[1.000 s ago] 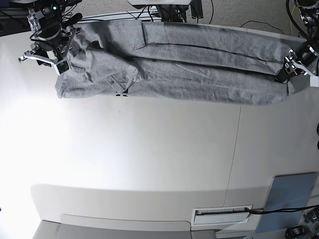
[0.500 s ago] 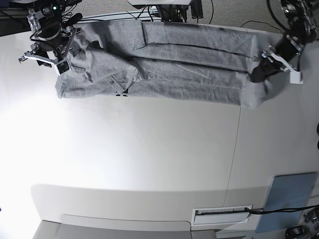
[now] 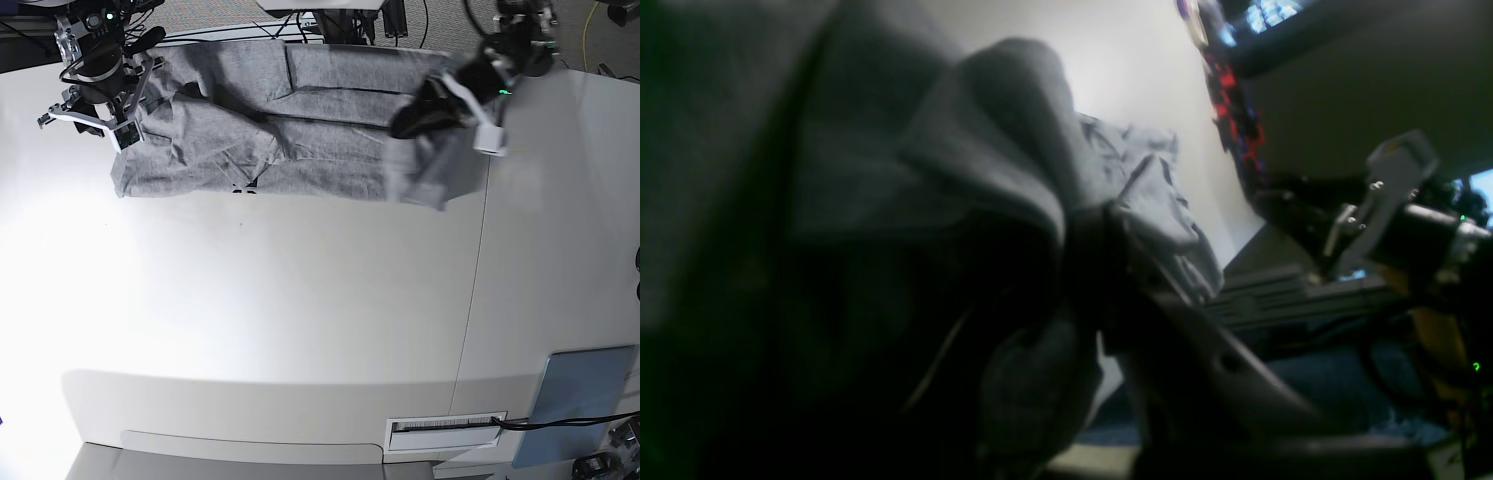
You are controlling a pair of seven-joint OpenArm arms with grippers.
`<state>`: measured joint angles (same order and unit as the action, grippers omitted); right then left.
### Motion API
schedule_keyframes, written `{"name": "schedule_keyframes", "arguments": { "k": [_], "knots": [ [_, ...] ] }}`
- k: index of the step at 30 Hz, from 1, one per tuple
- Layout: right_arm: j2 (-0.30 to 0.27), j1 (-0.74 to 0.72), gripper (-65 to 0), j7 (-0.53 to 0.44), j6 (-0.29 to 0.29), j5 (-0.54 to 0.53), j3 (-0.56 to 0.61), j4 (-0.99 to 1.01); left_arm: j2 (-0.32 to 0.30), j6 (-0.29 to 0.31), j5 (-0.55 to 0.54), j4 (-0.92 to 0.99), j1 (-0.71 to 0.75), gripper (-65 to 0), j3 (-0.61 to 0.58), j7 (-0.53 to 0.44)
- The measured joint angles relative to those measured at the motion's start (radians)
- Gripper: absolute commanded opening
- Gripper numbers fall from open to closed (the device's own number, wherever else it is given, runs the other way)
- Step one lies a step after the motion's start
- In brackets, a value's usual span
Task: Fold the T-shirt properly
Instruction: 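Lift the hem end with the left gripper and fold it toward the collar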
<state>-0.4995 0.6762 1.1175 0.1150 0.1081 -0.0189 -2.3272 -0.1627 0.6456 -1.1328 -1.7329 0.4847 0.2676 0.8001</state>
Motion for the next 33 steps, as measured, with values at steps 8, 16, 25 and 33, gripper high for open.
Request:
{"name": "schedule_keyframes", "arguments": {
  "k": [8,16,25,33],
  "knots": [
    [0.000,0.000,-46.1,0.000,0.000,0.000,0.000,0.000,0.063,-0.116,0.158,0.000,-0.044,-65.0,-0.201,-0.069],
    [0.000,0.000,-46.1,0.000,0.000,0.000,0.000,0.000,0.099,-0.198,0.269,0.000,-0.126,-65.0,-0.303,-0.077],
    [0.000,0.000,-46.1,0.000,0.000,0.000,0.000,0.000,0.098,-0.196,0.328,0.000,-0.139,-50.3,-0.378,-0.103],
    [0.000,0.000,-46.1,0.000,0.000,0.000,0.000,0.000,0.097,-0.185,0.327,0.000,-0.229,-22.5,-0.526,-0.102]
  ]
}}
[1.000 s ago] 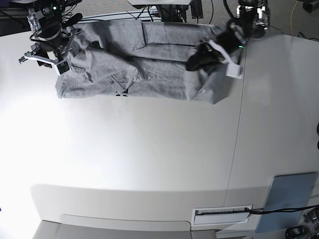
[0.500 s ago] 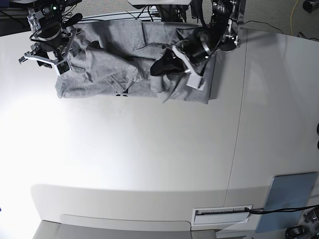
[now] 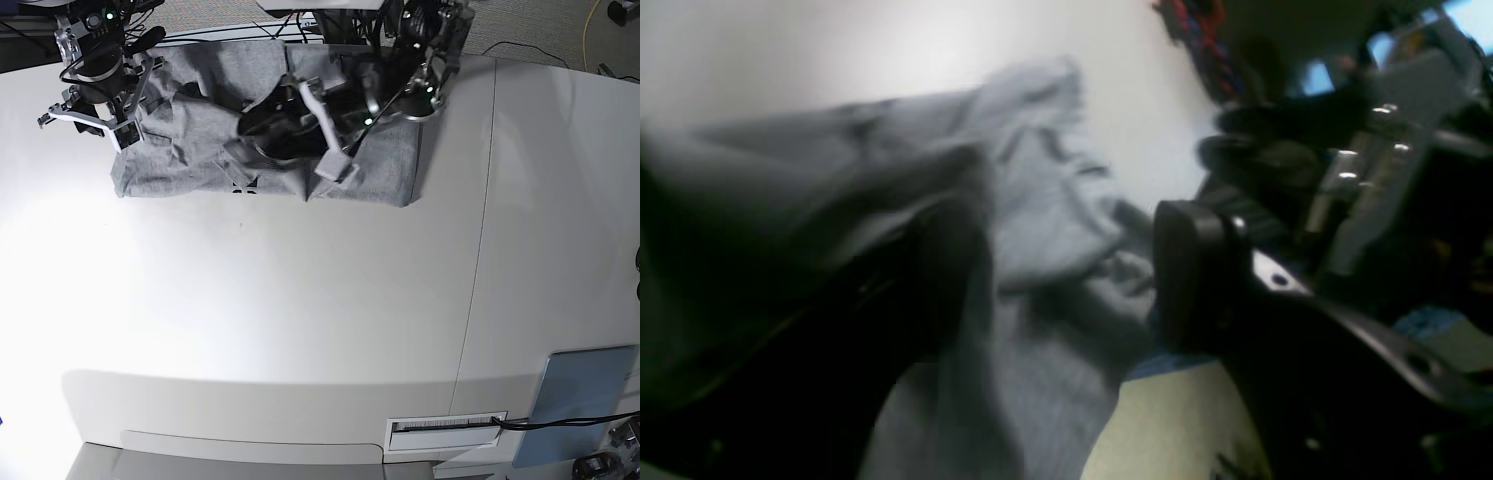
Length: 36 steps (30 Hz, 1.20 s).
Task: Fold the T-shirt properly
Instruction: 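Lift the hem end with the left gripper and fold it toward the collar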
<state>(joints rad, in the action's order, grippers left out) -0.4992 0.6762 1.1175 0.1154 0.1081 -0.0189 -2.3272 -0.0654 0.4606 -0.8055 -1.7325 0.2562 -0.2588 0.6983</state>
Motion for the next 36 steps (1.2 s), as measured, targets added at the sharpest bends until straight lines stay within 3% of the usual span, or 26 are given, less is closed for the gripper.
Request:
{"name": "schedule_keyframes", "arguments": {
  "k": [6,11,13,19,21,24,29,32,36],
  "knots": [
    [0.000,0.000,-46.1,0.000,0.000,0.011,0.000,0.000,-0.001,0.000,0.028,-0.010,-0.015,-22.5,0.051,0.035],
    [0.000,0.000,-46.1,0.000,-0.003,0.050,-0.001,0.000,-0.001,0.111,0.001,-0.055,0.002,-22.5,0.183,0.116],
    [0.000,0.000,-46.1,-0.021,-0.040,0.051,-0.001,0.000,-0.001,0.117,0.001,-0.058,0.006,-22.5,0.246,0.140],
    [0.000,0.000,-46.1,-0.060,-0.095,0.126,-0.001,0.000,-0.001,0.137,0.005,-0.059,0.010,-22.5,0.360,0.338],
    [0.000,0.000,-46.1,-0.034,-0.093,0.126,-0.011,0.000,-0.001,0.169,0.010,-0.060,0.021,-22.6,0.374,0.353],
    [0.000,0.003,-46.1,0.006,-0.093,0.111,-0.058,0.034,-0.001,0.171,0.068,-0.060,0.040,-22.6,0.375,0.354],
    [0.001,0.027,-46.1,0.030,-0.026,-0.006,-0.167,0.158,-0.015,0.160,0.189,-0.060,0.048,-22.6,0.372,0.247],
    [0.000,0.025,-46.1,-0.012,0.027,-0.043,-0.232,0.208,-0.045,0.129,0.196,-0.060,0.047,-22.6,0.373,0.205],
    [0.001,0.024,-46.1,-0.082,0.097,-0.214,-0.322,0.226,-0.070,0.128,0.195,-0.060,0.048,-22.6,0.373,0.198]
  ]
}}
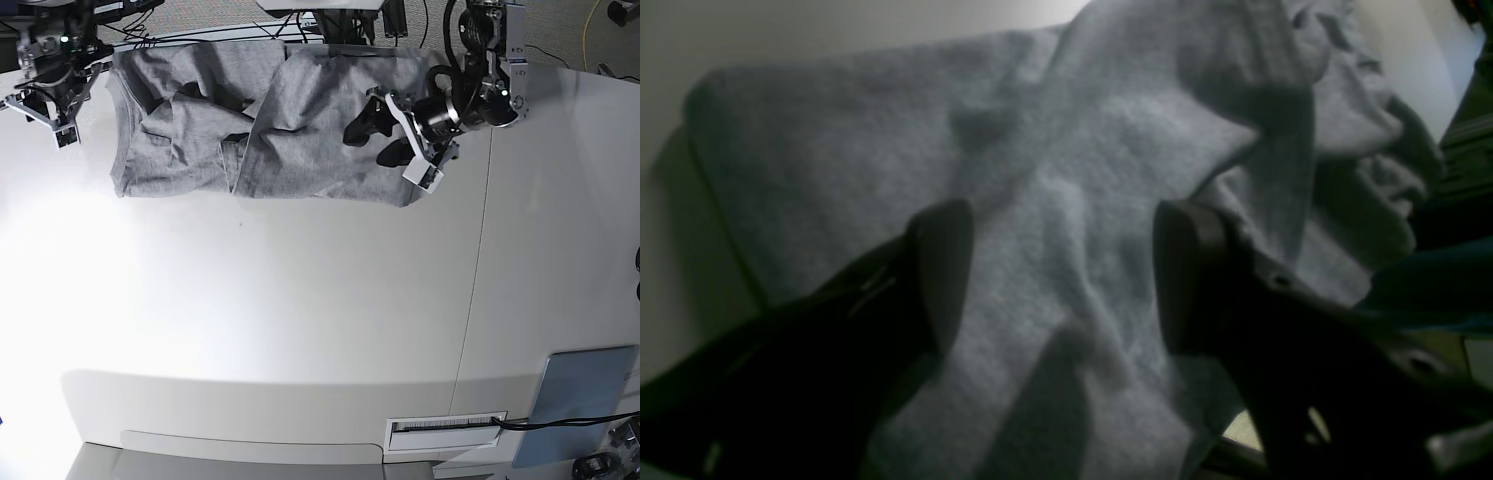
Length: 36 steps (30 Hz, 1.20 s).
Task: Fold the T-shirt properly
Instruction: 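Lift the hem end with the left gripper and fold it toward the collar, then move the right gripper to the collar end of the folded strip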
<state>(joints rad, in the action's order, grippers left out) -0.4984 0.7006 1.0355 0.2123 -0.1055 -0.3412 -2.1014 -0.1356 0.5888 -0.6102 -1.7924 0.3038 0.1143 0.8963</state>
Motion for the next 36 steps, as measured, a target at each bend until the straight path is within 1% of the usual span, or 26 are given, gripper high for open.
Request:
{"name": "schedule_keyframes", "arguments": {
  "k": [2,4,5,6,7,8,10,11,13,15,17,18,19,20,21,23,25,26,31,32,35,36],
  "knots": [
    [0.000,-0.002,-46.1,-0.013,0.026,-0.088,-0.042,0.002,-0.008,0.000,-0.002,0.000,0.000,-22.6,0.000,0.001],
    [0.000,-0.004,-46.1,-0.011,0.051,-0.145,-0.080,0.002,-0.012,0.007,-0.026,0.000,0.000,-22.8,0.000,0.049],
    [0.000,-0.005,-46.1,-0.011,0.055,-0.167,-0.093,0.002,-0.012,0.031,-0.044,0.000,0.000,-22.8,0.000,0.081],
    [0.000,-0.005,-46.1,-0.011,0.073,-0.171,-0.102,0.002,-0.012,0.063,-0.072,0.000,0.000,-23.3,0.000,0.114],
    [0.000,-0.005,-46.1,-0.012,0.073,-0.183,-0.106,0.002,-0.011,0.090,-0.112,0.000,0.002,-23.9,-0.002,0.128],
    [0.000,-0.005,-46.1,-0.011,0.073,-0.184,-0.107,0.002,-0.011,0.104,-0.153,0.000,0.003,-24.0,-0.002,0.133],
    [0.000,-0.005,-46.1,-0.011,0.073,-0.194,-0.107,0.002,-0.011,0.104,-0.202,0.000,0.000,-24.0,-0.002,0.131],
    [0.000,-0.005,-46.1,-0.011,0.073,-0.212,-0.107,0.002,-0.012,0.104,-0.204,0.000,0.000,-24.0,-0.002,0.126],
    [0.000,-0.005,-46.1,-0.012,0.074,-0.245,-0.107,0.002,-0.012,0.103,-0.203,0.000,0.000,-24.0,-0.002,0.121],
    [0.000,-0.005,-46.1,-0.020,0.079,-0.257,-0.107,0.007,-0.012,0.104,-0.178,0.000,0.000,-24.0,-0.002,0.120],
    [0.000,-0.006,-46.1,-0.050,0.126,-0.301,-0.108,0.043,-0.012,0.104,-0.138,0.000,0.000,-24.0,-0.001,0.113],
    [0.000,-0.008,-46.1,-0.053,0.144,-0.329,-0.108,0.069,-0.011,0.105,-0.108,0.000,0.000,-24.0,0.006,0.094],
    [0.000,-0.008,-46.1,-0.060,0.159,-0.351,-0.108,0.097,-0.011,0.095,-0.085,0.000,0.001,-24.0,0.017,0.066],
    [0.001,-0.008,-46.1,-0.071,0.175,-0.378,-0.108,0.123,-0.011,0.074,-0.066,0.000,0.001,-24.0,0.036,0.034],
    [0.000,-0.008,-46.1,-0.078,0.197,-0.402,-0.108,0.148,-0.011,0.074,-0.048,0.000,0.000,-24.0,0.060,0.001],
    [0.000,-0.009,-46.1,-0.099,0.254,-0.459,-0.108,0.195,-0.011,0.071,-0.044,0.000,0.000,-24.0,0.115,-0.029],
    [0.001,-0.019,-46.1,-0.112,0.314,-0.515,-0.108,0.238,-0.011,0.071,-0.044,0.000,0.000,-24.0,0.168,-0.031],
    [0.003,-0.030,-46.1,-0.109,0.328,-0.526,-0.108,0.257,-0.011,0.071,-0.044,0.000,0.000,-24.0,0.195,-0.030],
    [0.004,-0.102,-45.9,-0.106,0.331,-0.523,-0.108,0.306,-0.008,0.083,-0.043,-0.001,0.000,-24.0,0.329,0.021],
    [0.003,-0.116,-43.5,-0.101,0.332,-0.524,-0.108,0.306,-0.009,0.083,-0.043,-0.001,0.000,-24.0,0.354,0.028],
    [0.003,-0.151,-31.3,-0.078,0.332,-0.524,-0.108,0.307,-0.009,0.083,-0.044,-0.001,0.000,-24.0,0.419,0.042],
    [0.003,-0.159,-29.1,-0.079,0.332,-0.525,-0.108,0.307,-0.008,0.082,-0.044,-0.001,0.000,-24.0,0.433,0.042]
  ]
}}
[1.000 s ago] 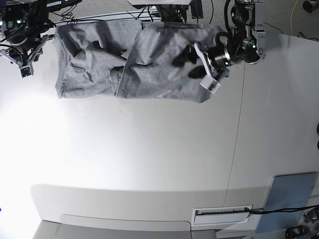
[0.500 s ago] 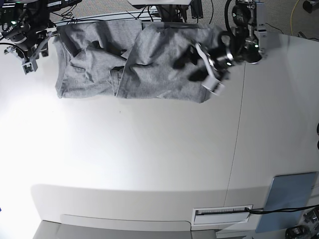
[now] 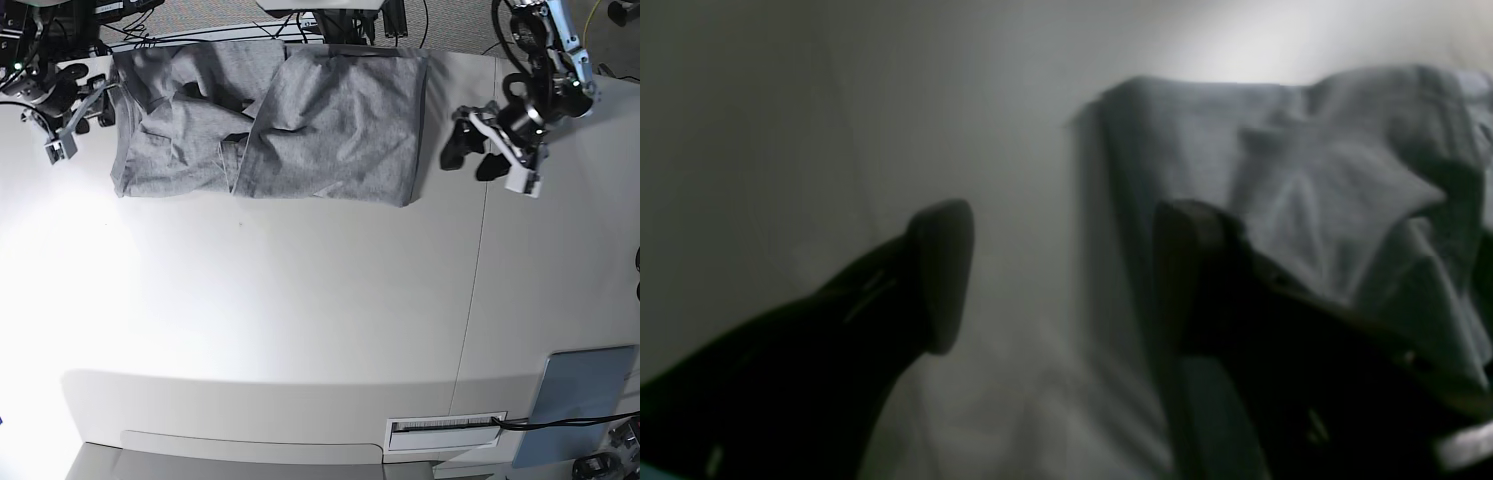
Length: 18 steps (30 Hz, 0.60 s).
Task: Fold the T-shirt properly
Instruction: 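Move the right gripper to the collar end of the folded strip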
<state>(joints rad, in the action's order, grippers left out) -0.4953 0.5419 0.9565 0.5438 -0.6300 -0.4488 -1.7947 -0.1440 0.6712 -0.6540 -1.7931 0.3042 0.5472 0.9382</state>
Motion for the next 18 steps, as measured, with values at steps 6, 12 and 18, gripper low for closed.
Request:
{"name": "schedule_keyframes", "arguments": {
  "k": [6,12,18],
  "knots": [
    [0.001,-0.013,-28.8,0.114,-0.060,-0.088,0.000,0.002,0.000,0.000,0.000,0.000,0.009,-24.0,0.037,0.000],
    [0.000,-0.015,-28.8,0.126,-0.055,-0.154,0.000,0.129,0.000,0.018,-0.001,0.000,0.022,-24.0,0.037,0.000],
    [-0.001,-0.018,-28.8,0.123,0.030,-0.312,-0.004,0.204,0.000,0.019,-0.002,0.000,0.022,-24.0,0.037,0.000]
  ]
}}
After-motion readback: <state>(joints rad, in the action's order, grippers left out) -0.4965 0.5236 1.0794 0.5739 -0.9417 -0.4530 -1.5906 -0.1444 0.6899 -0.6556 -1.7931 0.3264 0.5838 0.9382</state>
